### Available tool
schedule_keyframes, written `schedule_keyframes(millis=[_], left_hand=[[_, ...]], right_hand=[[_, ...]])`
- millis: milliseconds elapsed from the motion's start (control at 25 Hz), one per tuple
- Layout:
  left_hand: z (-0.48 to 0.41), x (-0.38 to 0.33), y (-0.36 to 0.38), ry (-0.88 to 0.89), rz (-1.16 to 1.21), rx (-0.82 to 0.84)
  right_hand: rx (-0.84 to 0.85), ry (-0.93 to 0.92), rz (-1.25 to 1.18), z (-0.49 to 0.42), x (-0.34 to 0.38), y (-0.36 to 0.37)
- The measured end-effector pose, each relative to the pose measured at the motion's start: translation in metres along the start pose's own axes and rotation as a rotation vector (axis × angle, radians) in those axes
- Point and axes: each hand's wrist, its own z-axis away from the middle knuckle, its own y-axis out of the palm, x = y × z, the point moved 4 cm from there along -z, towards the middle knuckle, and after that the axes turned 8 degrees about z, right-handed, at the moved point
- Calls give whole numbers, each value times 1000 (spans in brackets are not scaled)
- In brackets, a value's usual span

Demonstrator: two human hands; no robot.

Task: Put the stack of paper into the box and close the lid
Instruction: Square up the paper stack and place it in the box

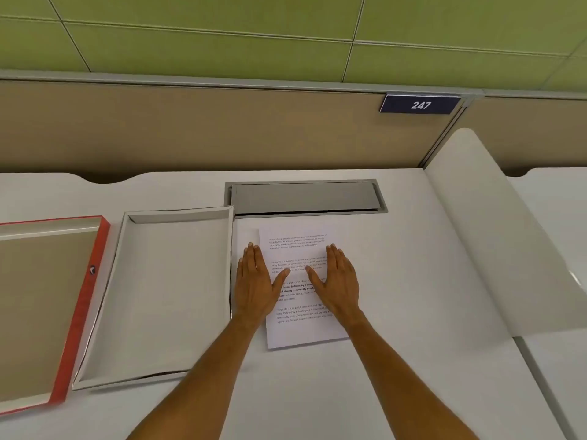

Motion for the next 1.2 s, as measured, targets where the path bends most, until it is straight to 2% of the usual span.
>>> schedule_keyframes(millis=[320, 520, 640, 760, 880, 1080, 1200], left_hand=[[3, 1, 11, -60, 13, 59], [1, -9, 14, -136, 63, 4], [-3, -17, 8, -315, 48, -72], [-8, -20, 3, -604, 191, 4], [-14, -31, 6, -725, 255, 67], [-26, -35, 4, -732, 159, 149], [-27, -28, 3, -725, 194, 163]], right_hand=[[53, 118, -39, 1, 0, 5], [58, 304, -136, -8, -1, 2], [110, 450, -158, -16, -8, -3], [221, 533, -227, -27, -16, -6], [286, 550, -210, -34, -19, -9], [316, 557, -150, -35, -20, -10], [330, 563, -150, -35, -16, -12]])
